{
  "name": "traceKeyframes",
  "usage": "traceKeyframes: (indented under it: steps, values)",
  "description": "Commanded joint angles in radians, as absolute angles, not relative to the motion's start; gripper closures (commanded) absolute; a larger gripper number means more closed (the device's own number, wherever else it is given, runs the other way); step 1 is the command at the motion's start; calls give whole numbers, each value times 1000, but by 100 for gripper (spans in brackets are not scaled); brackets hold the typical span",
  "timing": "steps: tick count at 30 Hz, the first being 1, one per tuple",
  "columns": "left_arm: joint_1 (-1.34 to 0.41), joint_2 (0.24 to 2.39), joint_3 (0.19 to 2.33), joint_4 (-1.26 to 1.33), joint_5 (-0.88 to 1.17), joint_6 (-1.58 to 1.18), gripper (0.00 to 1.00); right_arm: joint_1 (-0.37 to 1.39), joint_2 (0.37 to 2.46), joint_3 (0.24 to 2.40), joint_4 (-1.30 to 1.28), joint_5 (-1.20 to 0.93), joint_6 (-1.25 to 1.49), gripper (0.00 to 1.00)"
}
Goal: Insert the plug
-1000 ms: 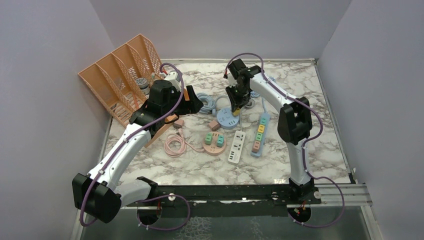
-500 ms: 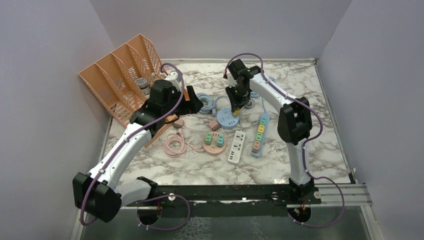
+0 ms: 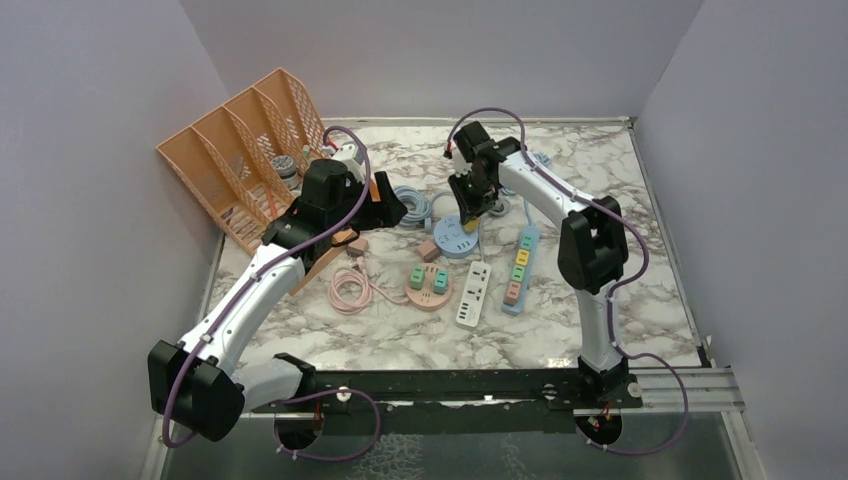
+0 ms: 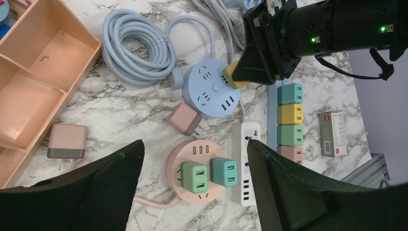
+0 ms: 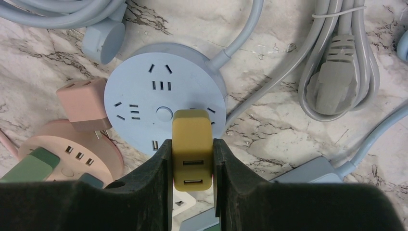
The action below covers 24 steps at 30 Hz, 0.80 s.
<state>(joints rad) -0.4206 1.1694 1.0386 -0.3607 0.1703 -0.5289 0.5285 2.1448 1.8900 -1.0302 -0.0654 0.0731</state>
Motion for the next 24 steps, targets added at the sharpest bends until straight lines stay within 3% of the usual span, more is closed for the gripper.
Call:
traceKeyframes:
  steps: [1, 11, 24]
  values:
    - [-417, 1170, 1039, -354, 152, -526, 19, 550, 2154, 1799, -956, 8, 67, 99]
    - [-418, 1179, 1039, -354, 157, -531, 20, 560, 2121, 1754, -948, 282, 45, 99]
    - [-417, 1174, 1037, -354, 161, -532, 20, 561, 2184, 1673, -912, -82, 35, 99]
